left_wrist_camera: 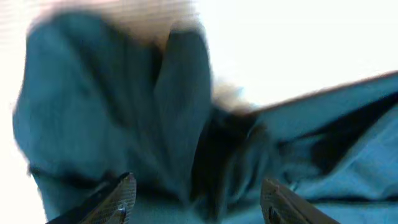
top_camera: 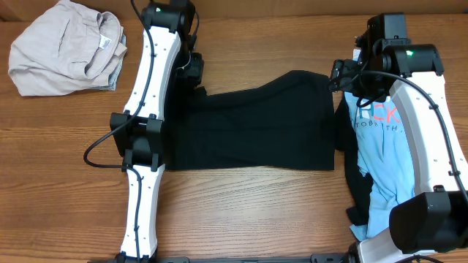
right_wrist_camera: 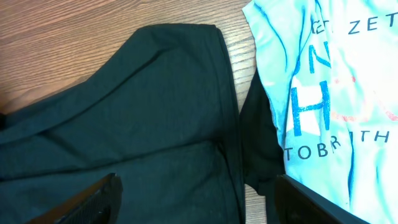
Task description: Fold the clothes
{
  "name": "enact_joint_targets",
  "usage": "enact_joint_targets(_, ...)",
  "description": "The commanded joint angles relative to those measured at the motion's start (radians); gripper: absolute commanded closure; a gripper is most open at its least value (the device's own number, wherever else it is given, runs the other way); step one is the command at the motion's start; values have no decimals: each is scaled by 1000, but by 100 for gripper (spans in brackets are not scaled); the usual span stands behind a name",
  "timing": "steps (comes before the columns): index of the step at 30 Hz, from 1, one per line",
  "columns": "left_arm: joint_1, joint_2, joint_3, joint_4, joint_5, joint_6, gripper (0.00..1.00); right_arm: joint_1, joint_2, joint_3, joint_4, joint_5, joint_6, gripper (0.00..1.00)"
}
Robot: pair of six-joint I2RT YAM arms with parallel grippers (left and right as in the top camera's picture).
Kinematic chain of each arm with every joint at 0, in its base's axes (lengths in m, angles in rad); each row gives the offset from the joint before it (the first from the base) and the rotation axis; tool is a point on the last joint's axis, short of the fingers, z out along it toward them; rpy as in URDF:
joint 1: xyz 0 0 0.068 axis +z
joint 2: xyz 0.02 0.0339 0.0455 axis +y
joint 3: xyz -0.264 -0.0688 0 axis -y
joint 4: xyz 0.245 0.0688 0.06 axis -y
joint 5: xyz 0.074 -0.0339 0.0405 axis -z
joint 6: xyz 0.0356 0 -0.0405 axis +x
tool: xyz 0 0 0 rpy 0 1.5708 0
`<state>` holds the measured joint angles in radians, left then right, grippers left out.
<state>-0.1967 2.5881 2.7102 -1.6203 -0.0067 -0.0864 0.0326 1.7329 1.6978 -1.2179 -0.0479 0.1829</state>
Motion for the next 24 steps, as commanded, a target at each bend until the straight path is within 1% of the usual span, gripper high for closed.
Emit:
enact_joint_targets(1, -19, -29, 22, 64, 88, 113, 32, 1, 3, -3, 11, 1, -1, 19)
enact_joint_targets(4, -32, -26, 8, 106, 156, 190, 28, 1, 3, -3, 13, 1, -1, 18)
enact_joint_targets(6, -42, -24, 2, 108, 177, 228, 27, 1, 3, -3, 12, 1, -1, 18)
enact_joint_targets(12, -74, -24, -58, 85, 177, 344, 25, 1, 3, -3, 12, 1, -1, 18)
enact_joint_targets(16, -84, -24, -126, 78, 167, 375, 26, 1, 3, -3, 8, 1, -1, 18)
enact_joint_targets(19, -85, -24, -173, 80, 114, 369, 32, 1, 3, -3, 1, 1, -1, 18)
enact_joint_targets(20, -85, -24, -182, 81, 98, 360, 37, 1, 3, -3, 0, 1, -1, 19)
enact_joint_targets(21, -84, -24, -188, 84, 77, 341, 41, 1, 3, -3, 0, 1, -1, 18)
enact_joint_targets(23, -82, -24, -188, 86, 39, 303, 56, 1, 3, -3, 1, 1, -1, 18)
enact_joint_targets(24, -81, -24, -187, 89, 23, 285, 61, 1, 3, -3, 3, 1, -1, 18)
